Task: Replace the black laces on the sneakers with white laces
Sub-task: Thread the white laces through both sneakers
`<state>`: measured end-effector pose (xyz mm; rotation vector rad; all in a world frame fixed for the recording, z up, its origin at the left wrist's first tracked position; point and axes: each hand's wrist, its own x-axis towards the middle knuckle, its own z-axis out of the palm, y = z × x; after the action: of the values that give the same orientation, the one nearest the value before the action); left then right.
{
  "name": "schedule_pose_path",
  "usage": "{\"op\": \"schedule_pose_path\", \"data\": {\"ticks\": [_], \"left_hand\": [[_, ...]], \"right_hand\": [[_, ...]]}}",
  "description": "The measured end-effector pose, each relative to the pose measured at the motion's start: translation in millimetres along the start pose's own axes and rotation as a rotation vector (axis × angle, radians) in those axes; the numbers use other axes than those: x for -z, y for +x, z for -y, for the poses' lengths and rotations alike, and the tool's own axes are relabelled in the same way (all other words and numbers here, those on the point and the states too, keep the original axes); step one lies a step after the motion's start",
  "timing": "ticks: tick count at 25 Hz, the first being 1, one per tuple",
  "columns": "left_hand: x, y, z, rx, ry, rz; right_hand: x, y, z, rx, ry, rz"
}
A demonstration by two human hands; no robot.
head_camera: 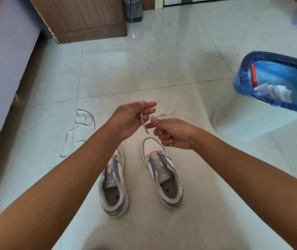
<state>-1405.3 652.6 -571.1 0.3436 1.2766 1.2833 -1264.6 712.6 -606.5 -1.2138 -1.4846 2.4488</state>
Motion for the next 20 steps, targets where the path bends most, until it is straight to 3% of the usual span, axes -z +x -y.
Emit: {"op": "schedule_pose_path", "data": {"ticks": [2, 5, 9, 13, 16, 20], "left_hand": [[0.4, 1.6, -1.3, 0.031, -0.041, -0.016], [0.9, 4.5, 3.8, 0.014, -0.121, -0.071], [9.5, 6.5, 5.7, -0.034, -0.172, -0.217], [9.4, -10.6, 24.7, 0.135, 0.221, -0.215], [3.9, -23.8, 44.2, -0.02, 0.423, -0.299], [8.9, -24.3, 52.4, -0.01, 0.521, -0.076]], "right_hand": [[-9.3, 1.8, -3.4, 0.063, -0.056, 0.056], [-9.3, 2.9, -1.0, 0.128, -0.123, -0.004], [-8.5, -3.9, -9.7, 0.077, -0.093, 0.029], [-4.4, -4.2, -10.2, 0.036, 0.106, -0.112], [-2.2, 2.2, -3.6, -0.022, 0.299, -0.174], [-1.6, 7.4, -0.3, -0.066, 0.303, -0.151]]}}
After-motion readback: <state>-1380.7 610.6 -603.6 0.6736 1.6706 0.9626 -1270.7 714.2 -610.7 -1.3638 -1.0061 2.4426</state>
